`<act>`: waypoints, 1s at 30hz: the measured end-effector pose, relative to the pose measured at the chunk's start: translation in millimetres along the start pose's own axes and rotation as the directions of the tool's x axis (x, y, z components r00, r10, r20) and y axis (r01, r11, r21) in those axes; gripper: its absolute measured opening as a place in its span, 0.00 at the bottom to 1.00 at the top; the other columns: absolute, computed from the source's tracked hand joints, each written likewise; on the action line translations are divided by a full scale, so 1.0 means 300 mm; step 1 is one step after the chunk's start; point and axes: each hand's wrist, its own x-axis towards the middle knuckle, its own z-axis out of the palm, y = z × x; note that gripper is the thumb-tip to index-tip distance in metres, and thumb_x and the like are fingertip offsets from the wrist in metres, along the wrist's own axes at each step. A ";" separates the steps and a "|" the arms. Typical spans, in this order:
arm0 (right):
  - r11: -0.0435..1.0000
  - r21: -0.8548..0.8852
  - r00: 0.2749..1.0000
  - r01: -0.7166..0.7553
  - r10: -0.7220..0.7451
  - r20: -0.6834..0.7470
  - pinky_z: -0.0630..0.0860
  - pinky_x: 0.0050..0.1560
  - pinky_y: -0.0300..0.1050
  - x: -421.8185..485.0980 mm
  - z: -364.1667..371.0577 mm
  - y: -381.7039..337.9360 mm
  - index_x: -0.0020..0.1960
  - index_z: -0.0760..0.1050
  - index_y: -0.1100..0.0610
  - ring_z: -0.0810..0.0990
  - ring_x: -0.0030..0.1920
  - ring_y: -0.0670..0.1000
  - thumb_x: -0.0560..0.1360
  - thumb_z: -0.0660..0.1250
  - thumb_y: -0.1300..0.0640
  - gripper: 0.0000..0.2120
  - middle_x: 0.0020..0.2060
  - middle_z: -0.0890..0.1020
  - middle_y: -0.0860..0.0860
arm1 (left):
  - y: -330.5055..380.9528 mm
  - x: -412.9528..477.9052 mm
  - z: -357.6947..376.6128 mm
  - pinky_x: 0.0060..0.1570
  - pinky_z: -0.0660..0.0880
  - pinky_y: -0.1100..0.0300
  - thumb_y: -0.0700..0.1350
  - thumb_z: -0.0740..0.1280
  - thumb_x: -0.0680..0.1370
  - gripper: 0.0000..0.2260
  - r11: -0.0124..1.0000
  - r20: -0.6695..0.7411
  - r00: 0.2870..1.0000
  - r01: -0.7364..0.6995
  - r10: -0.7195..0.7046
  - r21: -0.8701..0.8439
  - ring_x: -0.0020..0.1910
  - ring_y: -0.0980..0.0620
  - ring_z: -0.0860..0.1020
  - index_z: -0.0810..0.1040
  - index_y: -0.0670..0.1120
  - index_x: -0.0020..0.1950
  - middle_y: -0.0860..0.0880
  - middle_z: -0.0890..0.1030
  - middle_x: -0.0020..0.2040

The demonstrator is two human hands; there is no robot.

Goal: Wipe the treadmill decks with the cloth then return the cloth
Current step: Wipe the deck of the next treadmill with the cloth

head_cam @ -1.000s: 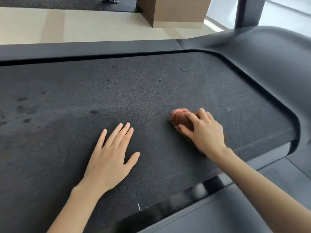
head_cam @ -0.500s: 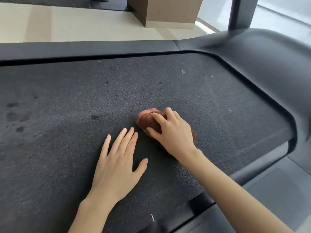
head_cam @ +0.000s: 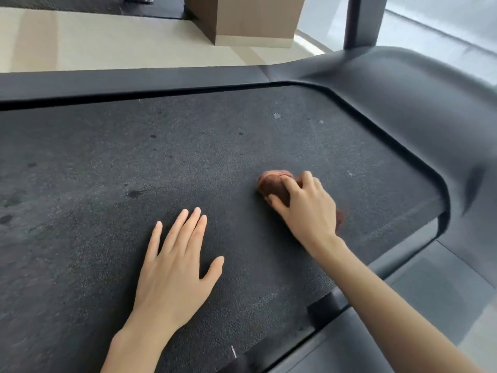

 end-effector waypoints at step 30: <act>0.999 0.029 0.998 -0.035 0.036 -0.059 0.74 0.34 0.46 -0.195 -0.039 0.347 0.53 0.79 0.51 0.77 0.43 0.56 0.68 0.68 0.40 0.20 0.42 0.75 0.54 | 0.362 0.382 0.140 0.73 0.42 0.45 0.62 0.50 0.78 0.30 0.937 0.071 0.940 -0.339 0.334 0.087 0.76 0.53 0.44 0.51 0.50 0.77 0.52 0.49 0.78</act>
